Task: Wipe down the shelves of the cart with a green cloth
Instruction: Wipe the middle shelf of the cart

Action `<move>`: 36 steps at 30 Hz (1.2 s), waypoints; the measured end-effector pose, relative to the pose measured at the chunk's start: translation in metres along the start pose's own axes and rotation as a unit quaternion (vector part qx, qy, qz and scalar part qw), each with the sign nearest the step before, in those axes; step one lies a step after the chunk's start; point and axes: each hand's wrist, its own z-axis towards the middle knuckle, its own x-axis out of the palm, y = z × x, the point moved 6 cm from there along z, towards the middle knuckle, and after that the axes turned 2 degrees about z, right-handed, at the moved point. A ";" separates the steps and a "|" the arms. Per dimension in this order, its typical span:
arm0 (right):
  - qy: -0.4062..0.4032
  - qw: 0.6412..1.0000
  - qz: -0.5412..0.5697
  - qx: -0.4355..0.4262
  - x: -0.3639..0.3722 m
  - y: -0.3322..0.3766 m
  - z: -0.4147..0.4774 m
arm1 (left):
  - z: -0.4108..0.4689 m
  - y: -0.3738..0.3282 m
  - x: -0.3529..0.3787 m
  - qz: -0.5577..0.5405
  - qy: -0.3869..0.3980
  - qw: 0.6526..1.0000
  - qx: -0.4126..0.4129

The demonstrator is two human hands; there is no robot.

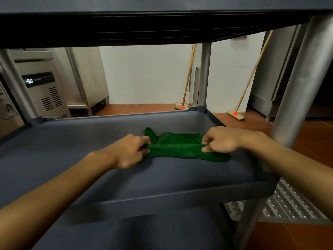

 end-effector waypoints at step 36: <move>-0.186 0.981 -0.024 -0.055 -0.030 0.014 -0.006 | -0.003 0.013 -0.041 0.055 -0.046 0.997 -0.024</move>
